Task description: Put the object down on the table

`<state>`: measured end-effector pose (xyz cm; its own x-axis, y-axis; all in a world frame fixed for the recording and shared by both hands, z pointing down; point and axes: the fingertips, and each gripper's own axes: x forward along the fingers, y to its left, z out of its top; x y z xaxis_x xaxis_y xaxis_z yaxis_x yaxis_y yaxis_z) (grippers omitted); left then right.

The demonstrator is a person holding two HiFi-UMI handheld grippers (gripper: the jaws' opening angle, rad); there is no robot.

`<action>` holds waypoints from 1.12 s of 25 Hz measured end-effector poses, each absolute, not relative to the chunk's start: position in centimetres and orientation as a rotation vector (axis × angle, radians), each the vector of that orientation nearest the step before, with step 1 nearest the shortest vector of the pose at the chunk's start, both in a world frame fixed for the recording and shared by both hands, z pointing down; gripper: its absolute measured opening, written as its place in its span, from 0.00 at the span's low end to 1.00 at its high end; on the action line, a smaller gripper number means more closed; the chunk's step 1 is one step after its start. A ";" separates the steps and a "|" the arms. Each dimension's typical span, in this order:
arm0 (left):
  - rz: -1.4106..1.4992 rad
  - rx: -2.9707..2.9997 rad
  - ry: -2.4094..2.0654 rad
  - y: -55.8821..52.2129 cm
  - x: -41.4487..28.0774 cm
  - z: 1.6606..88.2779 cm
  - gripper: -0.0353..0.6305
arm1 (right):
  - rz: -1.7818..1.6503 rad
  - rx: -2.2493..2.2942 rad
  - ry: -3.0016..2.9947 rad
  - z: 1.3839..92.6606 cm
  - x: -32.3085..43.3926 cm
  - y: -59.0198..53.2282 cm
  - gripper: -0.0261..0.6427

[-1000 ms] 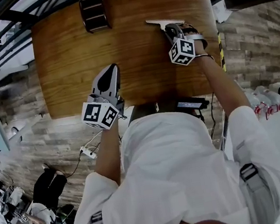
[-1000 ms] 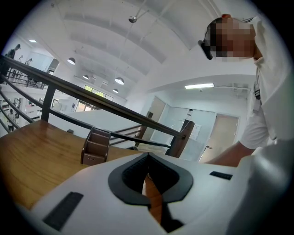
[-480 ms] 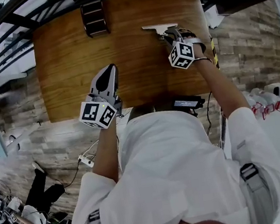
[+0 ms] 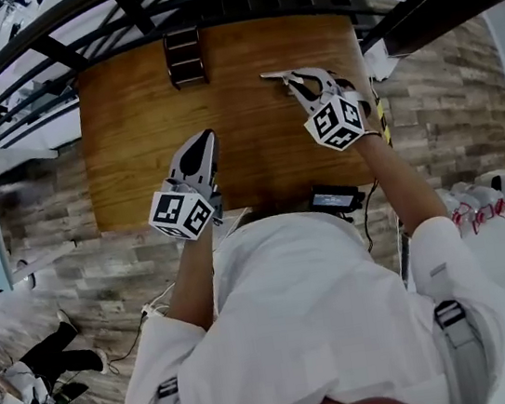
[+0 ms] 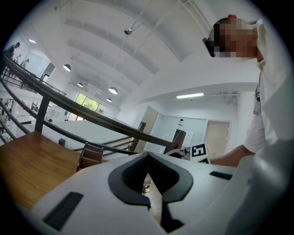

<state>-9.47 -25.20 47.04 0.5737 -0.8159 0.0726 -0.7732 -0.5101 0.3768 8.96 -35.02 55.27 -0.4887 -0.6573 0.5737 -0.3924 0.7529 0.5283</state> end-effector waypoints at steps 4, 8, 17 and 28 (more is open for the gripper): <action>-0.187 2.466 -1.296 -24.5 -9.6 45.3 0.08 | -0.419 0.888 -2.322 47.5 7.2 -33.0 0.11; -0.226 2.494 -1.296 -23.7 -10.0 43.0 0.08 | -0.263 1.011 -2.583 40.1 6.7 -30.6 0.09; -0.252 2.573 -1.336 -22.5 -10.4 37.8 0.08 | -0.074 1.337 -2.821 30.9 10.6 -26.3 0.08; -0.271 2.555 -1.498 -20.1 -11.3 34.6 0.08 | 0.096 1.760 -2.766 31.2 18.7 -23.2 0.08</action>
<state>-11.25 -20.09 34.60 0.4796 -0.8746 -0.0717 -0.8443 -0.4822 0.2340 18.66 -23.24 31.21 -0.4174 -0.9048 -0.0847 -0.8966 0.4252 -0.1233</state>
